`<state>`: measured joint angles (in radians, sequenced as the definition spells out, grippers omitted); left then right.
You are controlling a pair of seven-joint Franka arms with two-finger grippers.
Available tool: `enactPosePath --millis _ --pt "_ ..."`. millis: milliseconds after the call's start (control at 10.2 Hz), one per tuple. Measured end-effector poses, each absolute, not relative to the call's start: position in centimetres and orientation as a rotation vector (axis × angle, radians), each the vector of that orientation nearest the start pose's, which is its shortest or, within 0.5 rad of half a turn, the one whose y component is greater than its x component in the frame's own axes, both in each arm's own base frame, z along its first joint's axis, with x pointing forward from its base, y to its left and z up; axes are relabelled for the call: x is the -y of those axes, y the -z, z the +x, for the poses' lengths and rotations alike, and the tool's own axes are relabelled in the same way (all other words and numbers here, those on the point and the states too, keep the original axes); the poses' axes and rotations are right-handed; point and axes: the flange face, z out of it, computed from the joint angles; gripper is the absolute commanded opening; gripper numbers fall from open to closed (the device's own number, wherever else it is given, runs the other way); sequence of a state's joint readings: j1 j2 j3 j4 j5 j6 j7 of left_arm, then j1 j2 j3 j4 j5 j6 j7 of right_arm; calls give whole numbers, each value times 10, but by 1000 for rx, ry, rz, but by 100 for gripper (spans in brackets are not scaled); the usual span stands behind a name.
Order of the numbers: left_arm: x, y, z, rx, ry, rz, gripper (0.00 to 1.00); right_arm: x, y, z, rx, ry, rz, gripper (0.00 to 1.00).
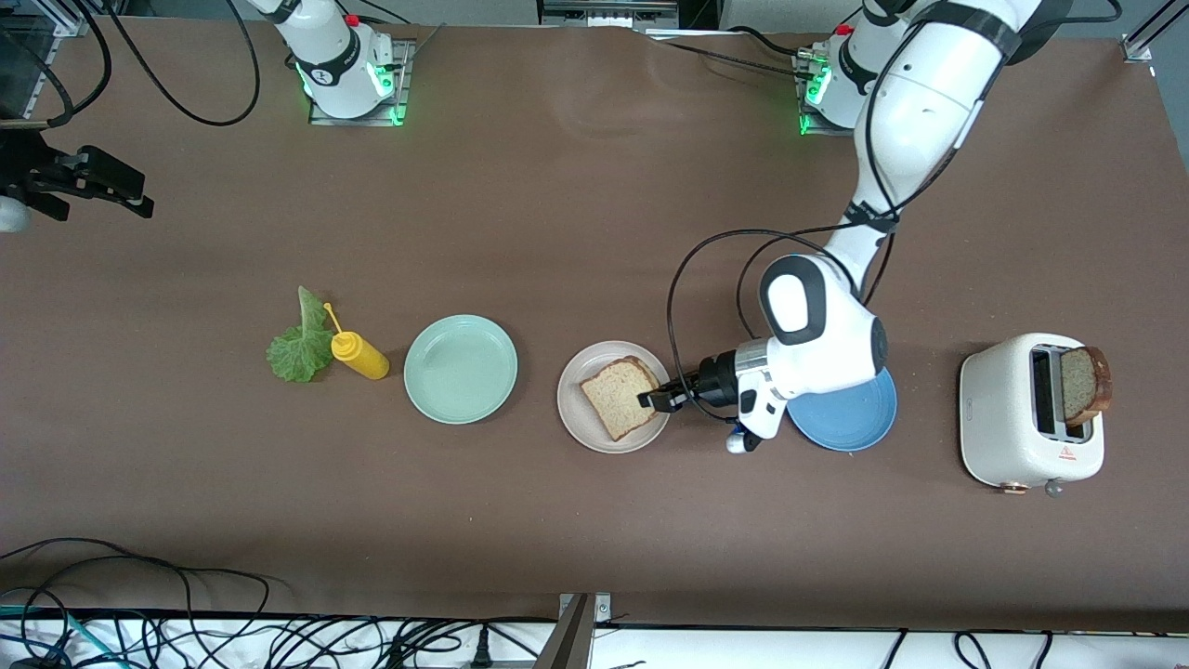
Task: Make sandwich on beige plate with both arms
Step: 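Lower the bread onto the beige plate and open the left gripper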
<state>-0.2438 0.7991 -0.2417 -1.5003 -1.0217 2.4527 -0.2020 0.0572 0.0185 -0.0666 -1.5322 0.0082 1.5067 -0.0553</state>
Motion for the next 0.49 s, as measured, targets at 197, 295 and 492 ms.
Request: enactPosePath --millis 197,295,492 --pt "321 -204 655 -681 217 2193 0 4 -627 554 72 -69 -3132 100" --pt "322 -201 654 -683 220 2194 0 4 -627 554 72 -69 -3132 100" --pt "322 -198 653 -664 214 2201 0 4 -627 554 72 -69 -3132 100"
